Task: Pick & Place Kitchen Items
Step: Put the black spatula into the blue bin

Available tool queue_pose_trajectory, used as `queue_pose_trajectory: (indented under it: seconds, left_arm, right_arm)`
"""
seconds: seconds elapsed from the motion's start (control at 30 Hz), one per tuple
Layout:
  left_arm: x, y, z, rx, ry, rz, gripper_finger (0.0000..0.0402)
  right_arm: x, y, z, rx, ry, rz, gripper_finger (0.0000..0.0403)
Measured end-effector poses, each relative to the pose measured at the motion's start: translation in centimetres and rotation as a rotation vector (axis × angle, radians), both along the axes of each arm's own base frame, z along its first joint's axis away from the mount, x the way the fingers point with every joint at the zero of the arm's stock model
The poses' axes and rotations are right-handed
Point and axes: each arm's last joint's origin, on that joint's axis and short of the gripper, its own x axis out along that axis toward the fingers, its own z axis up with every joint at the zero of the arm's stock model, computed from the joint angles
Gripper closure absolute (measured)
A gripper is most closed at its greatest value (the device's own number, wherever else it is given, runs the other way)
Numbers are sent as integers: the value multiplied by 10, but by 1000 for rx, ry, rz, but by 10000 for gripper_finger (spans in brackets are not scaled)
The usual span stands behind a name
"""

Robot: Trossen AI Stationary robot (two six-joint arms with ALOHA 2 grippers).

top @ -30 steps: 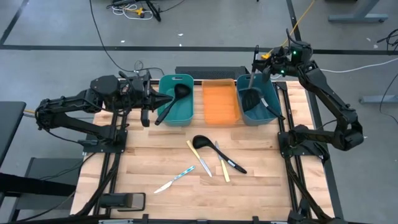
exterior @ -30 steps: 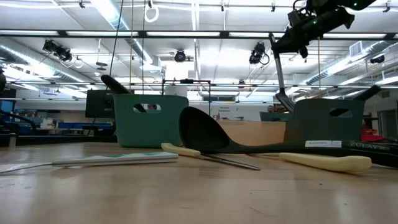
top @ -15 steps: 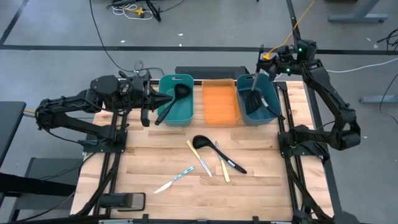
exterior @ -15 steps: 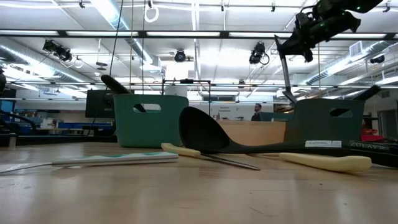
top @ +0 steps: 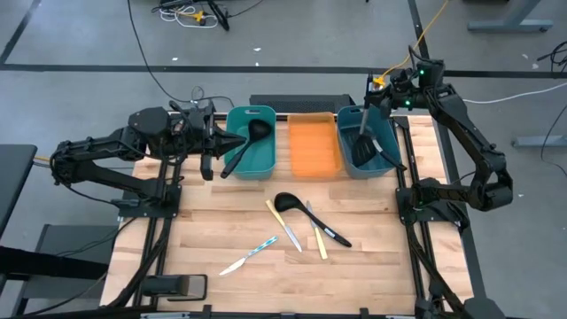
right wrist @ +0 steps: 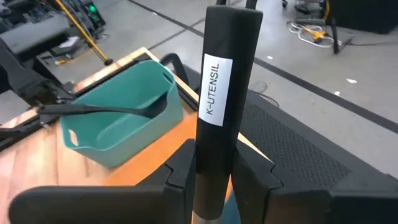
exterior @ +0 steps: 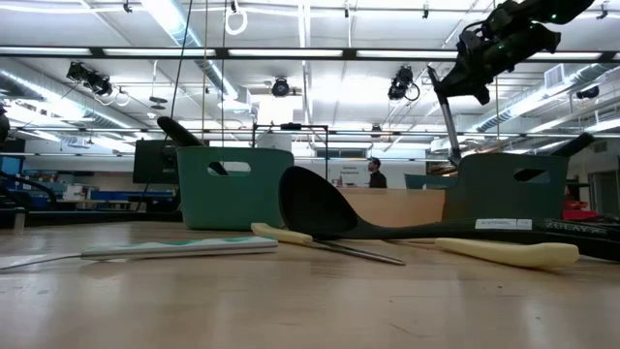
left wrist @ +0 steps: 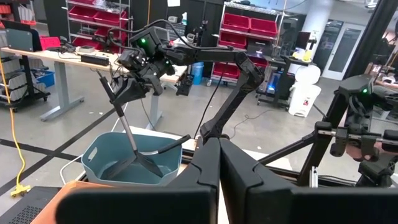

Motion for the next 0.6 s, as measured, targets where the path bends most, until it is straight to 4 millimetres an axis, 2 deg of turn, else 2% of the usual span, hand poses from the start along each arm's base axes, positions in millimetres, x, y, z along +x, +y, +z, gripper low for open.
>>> queue_pose_trajectory:
  seconds: [0.23, 0.6]
  left_arm:
    - [0, 0, 0, 4, 0, 0, 398]
    - [0, 0, 0, 6, -1, 0, 398]
  right_arm:
    - [-2, 1, -4, -9, 76, -35, 321]
    - [0, -4, -10, 17, 93, -37, 321]
